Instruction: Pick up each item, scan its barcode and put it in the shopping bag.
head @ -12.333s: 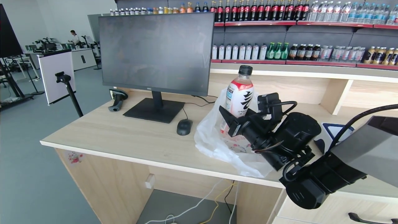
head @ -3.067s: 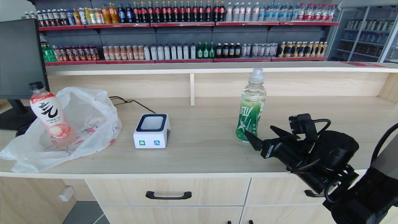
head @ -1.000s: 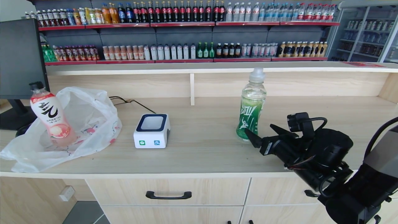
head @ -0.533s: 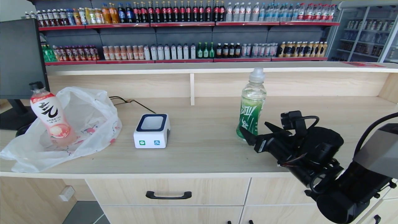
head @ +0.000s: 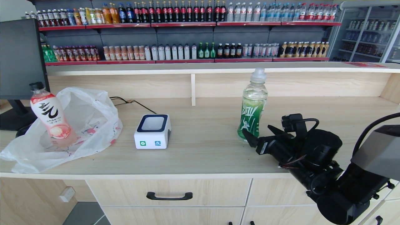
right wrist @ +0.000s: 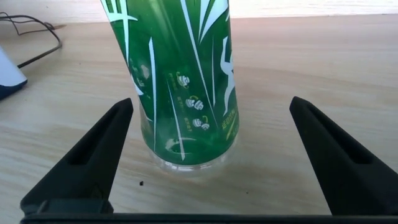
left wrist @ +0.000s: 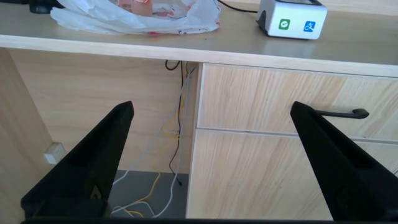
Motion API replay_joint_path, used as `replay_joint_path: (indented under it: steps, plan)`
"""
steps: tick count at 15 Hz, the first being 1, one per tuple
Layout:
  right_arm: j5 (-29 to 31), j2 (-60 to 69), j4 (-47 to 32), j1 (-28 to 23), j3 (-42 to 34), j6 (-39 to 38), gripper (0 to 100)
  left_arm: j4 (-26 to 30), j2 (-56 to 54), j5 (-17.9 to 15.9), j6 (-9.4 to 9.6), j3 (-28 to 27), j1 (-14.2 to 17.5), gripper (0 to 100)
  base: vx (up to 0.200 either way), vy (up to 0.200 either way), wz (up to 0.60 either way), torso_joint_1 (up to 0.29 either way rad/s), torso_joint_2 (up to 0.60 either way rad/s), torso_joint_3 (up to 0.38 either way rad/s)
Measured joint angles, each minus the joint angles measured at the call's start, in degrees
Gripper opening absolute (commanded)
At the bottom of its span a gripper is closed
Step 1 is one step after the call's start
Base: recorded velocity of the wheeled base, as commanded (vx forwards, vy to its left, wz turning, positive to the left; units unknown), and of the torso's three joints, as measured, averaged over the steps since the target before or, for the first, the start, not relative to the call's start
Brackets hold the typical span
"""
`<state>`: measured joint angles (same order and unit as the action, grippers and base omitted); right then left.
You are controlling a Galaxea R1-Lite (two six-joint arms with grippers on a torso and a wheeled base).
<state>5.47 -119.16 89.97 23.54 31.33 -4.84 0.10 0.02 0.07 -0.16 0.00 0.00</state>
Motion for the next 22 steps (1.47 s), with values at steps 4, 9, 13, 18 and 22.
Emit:
replay_joint_path:
  steps: [4,9,13,18,22]
  plan:
    - [0.02,0.15,-0.02,-0.61,-1.29,-0.06,100,0.00,0.00,0.00,0.00,0.00,0.00,100,0.000,0.000,0.00,0.000,0.00,0.000]
    - [-0.06,0.98,-0.05,-2.29,-2.43,-0.16,100,0.00,0.00,0.02,0.00,0.00,0.00,100,0.000,0.000,0.00,0.000,0.00,0.000]
    - [0.00,1.88,-0.05,-3.62,-3.55,-0.16,100,0.00,0.00,0.02,0.00,0.00,0.00,100,0.000,0.000,0.00,0.000,0.00,0.000]
    - [0.05,2.85,-0.02,-6.42,-4.84,-0.28,100,0.00,0.00,0.00,0.00,0.00,0.00,100,0.000,0.000,0.00,0.000,0.00,0.000]
    - [0.05,3.56,-0.05,-7.89,-5.27,-0.33,100,0.00,0.00,0.00,-0.02,0.00,0.00,100,0.000,0.000,0.00,0.000,0.00,0.000]
